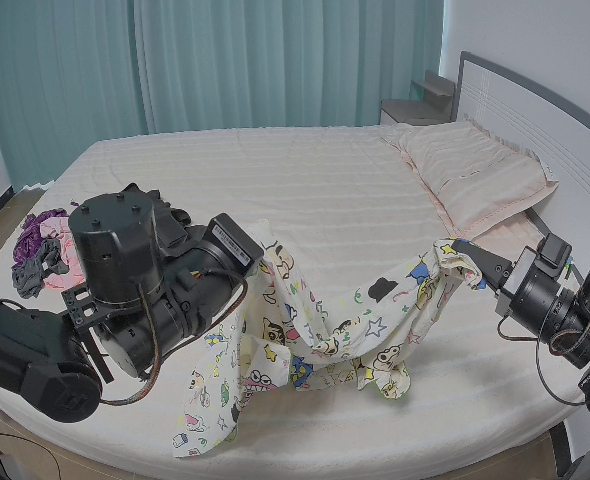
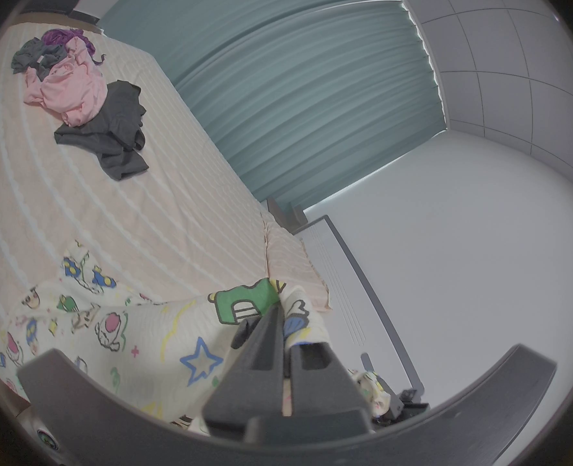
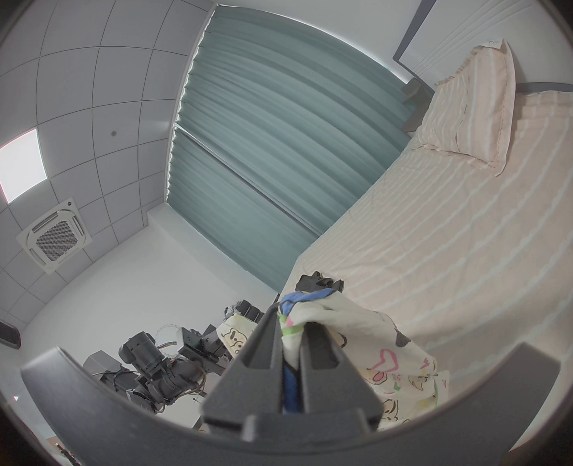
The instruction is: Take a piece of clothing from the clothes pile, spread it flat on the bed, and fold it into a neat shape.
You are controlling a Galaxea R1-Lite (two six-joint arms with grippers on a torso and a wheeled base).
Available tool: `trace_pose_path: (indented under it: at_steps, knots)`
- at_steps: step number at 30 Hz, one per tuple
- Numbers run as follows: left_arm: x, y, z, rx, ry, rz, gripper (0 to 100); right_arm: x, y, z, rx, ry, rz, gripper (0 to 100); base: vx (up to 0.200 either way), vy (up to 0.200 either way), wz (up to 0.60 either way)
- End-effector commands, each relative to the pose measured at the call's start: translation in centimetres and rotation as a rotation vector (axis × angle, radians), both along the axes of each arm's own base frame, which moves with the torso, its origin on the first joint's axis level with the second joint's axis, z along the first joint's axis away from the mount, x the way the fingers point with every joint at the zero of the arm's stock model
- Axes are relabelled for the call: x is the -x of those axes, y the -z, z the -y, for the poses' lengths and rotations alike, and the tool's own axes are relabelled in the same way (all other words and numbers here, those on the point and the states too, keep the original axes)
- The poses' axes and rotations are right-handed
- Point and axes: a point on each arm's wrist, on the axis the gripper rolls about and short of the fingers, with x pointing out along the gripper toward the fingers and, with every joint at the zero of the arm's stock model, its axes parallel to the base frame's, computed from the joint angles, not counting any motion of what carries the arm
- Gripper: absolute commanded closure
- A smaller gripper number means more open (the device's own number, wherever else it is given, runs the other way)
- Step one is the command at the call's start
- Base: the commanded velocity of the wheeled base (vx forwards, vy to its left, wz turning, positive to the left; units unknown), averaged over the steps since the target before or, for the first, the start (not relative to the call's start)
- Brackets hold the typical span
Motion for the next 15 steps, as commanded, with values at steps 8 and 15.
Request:
trace_pose_path:
  at_steps: [8, 15]
  knots:
    - [0.2, -0.3, -0.2, -0.035, -0.003, 0.027, 100, -0.1, -1.7, 0.6, 0.02, 0.03, 0.103, 100, -0.2, 0.0, 0.0]
    - [2.2, -2.3, -2.0, -0.069, -0.012, 0.06, 100, 2.2, -2.3, 1.5, 0.062, 0.026, 0.173, 100, -0.2, 0.0, 0.0]
